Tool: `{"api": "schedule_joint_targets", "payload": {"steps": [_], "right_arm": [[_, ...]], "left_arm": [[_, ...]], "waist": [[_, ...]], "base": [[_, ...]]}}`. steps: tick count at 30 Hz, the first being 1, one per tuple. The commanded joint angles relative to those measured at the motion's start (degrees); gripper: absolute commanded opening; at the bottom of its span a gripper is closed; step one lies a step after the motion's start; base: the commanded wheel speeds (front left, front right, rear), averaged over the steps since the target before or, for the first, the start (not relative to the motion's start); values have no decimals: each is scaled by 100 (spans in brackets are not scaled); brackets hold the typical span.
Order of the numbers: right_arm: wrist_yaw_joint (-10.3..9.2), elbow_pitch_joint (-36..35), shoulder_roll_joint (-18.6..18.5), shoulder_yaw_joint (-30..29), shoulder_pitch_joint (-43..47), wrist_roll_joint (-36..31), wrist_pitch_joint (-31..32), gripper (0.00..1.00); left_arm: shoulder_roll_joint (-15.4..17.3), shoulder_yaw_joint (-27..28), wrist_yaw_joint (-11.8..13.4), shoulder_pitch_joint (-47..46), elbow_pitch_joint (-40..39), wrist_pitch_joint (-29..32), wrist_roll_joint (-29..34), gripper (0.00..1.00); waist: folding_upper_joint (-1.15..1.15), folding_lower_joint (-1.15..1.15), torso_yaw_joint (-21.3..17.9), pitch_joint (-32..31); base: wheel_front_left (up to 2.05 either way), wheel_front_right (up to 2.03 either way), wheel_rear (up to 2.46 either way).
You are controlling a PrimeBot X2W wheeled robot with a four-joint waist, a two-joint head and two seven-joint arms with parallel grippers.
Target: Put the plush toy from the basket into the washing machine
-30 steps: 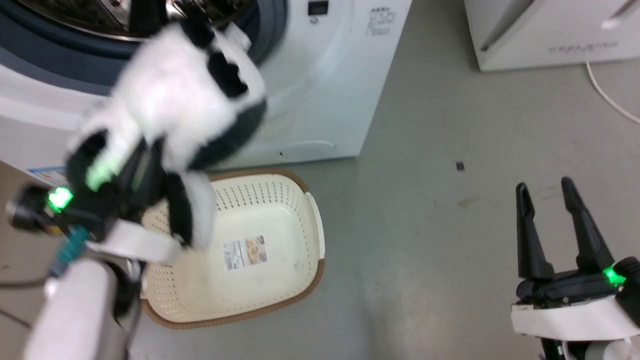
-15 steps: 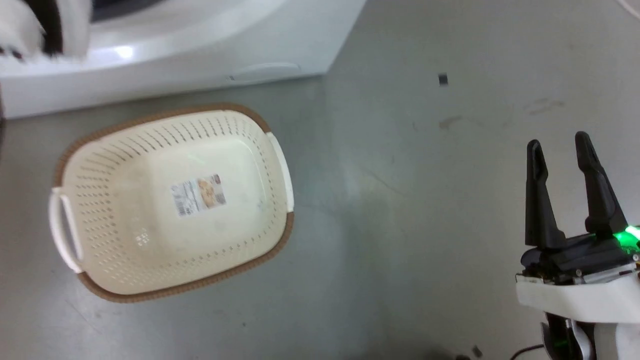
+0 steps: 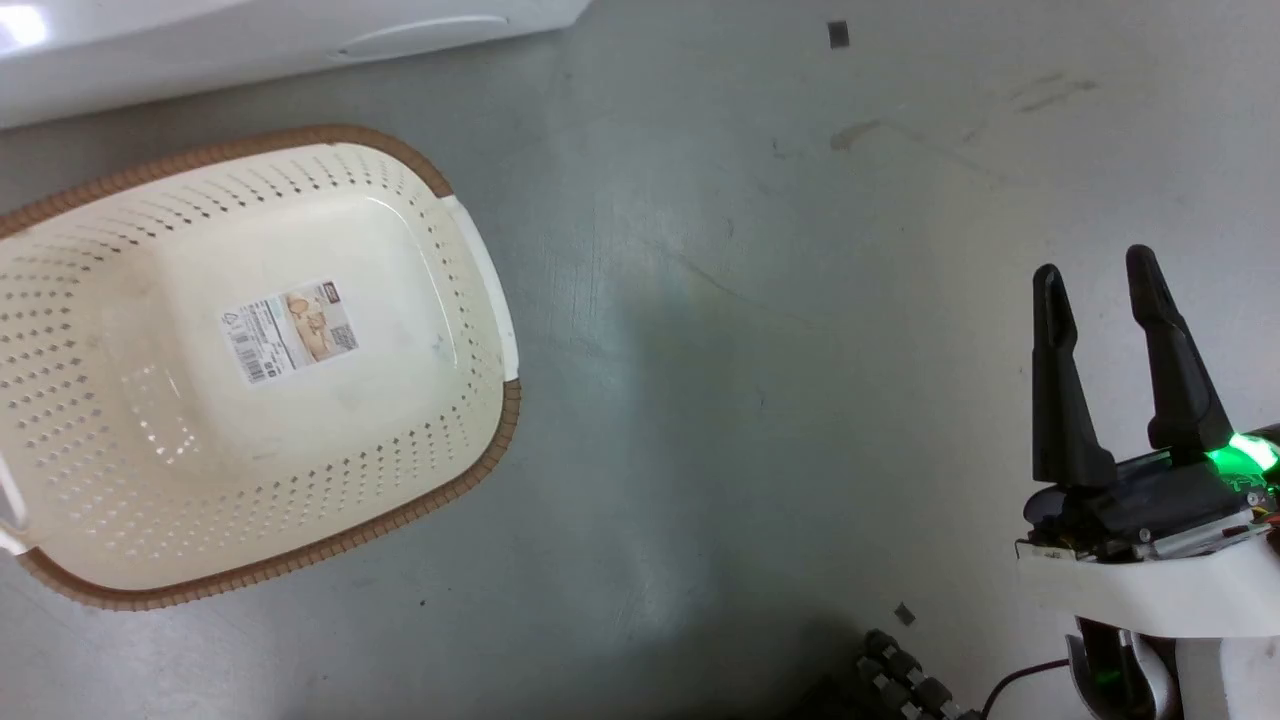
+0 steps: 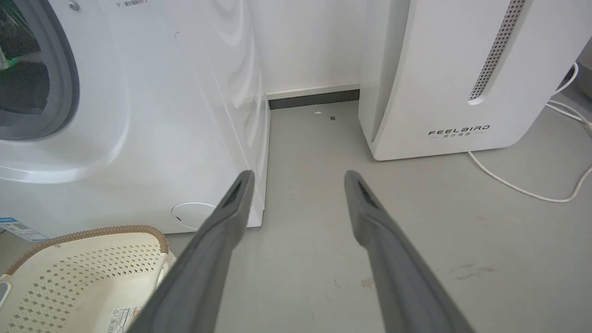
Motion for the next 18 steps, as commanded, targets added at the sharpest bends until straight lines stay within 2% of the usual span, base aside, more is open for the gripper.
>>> {"api": "schedule_joint_targets", "payload": {"steps": [1,6,7,9,10,11,18], "right_arm": [[-5,-8,0,5,-104,26,-25,100],[-5,8,0,2,-166,38,-25,100],[-5,30,0,6,-216,44,-25,100],[-5,34,0,3,-246,42,-25,100],[-5,35,0,-6,-257,39,-25,100],[-5,36,0,-22,-266,30,-25,100],[-5,123,0,-199,-291,-134,-25,100]], "left_arm": [[28,-48,-17,-125,58,42,-70,0],[29,-646,-17,-389,458,581,-557,0],[57,-918,-17,-439,575,712,-835,0],[71,-1070,-17,-429,622,688,-985,0],[79,-1140,-17,-419,650,641,-1035,38],[77,-1200,-17,-404,686,577,-1080,100],[-180,-1405,-17,-32,1077,-182,-1416,100]], "waist": [[0,-1,-34,74],[0,-1,-13,170],[0,-1,18,189],[0,-1,45,171],[0,-1,61,153],[0,-1,83,129],[0,-1,322,-326]], "base": [[0,0,0],[0,0,0],[0,0,0],[0,0,0],[0,0,0],[0,0,0],[0,0,0]]}}
